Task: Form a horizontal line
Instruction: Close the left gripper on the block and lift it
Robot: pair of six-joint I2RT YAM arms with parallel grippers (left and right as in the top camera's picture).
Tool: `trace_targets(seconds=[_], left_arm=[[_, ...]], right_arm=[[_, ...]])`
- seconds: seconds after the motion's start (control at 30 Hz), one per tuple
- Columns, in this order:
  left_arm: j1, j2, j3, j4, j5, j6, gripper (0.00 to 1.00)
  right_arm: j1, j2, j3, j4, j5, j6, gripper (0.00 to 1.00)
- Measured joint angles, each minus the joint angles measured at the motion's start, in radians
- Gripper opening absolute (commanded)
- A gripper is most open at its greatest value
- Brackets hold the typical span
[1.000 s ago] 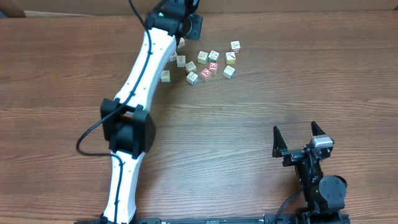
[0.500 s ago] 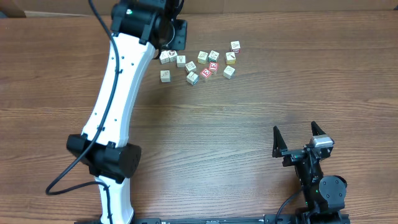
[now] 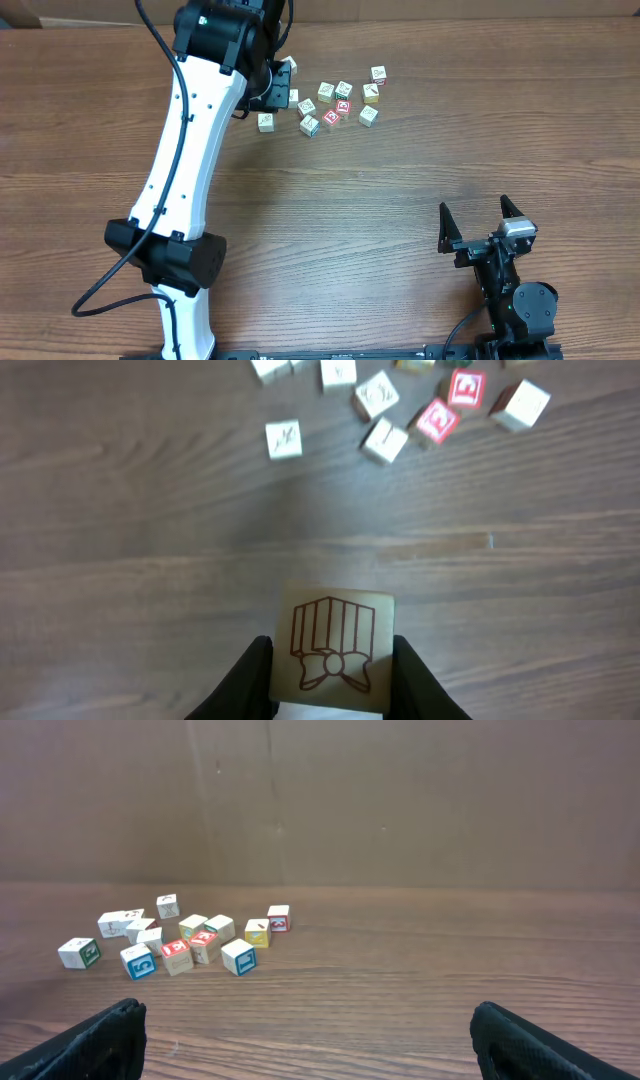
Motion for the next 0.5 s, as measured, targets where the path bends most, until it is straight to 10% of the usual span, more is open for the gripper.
trace_targets(seconds=[0.5], left_arm=[[-0.118,0.0,-0.27,0.084,-0.067,-0.188,0.21]], right_arm=[[0.0,0.0,0.0,0.0,0.0,0.0,1.0]])
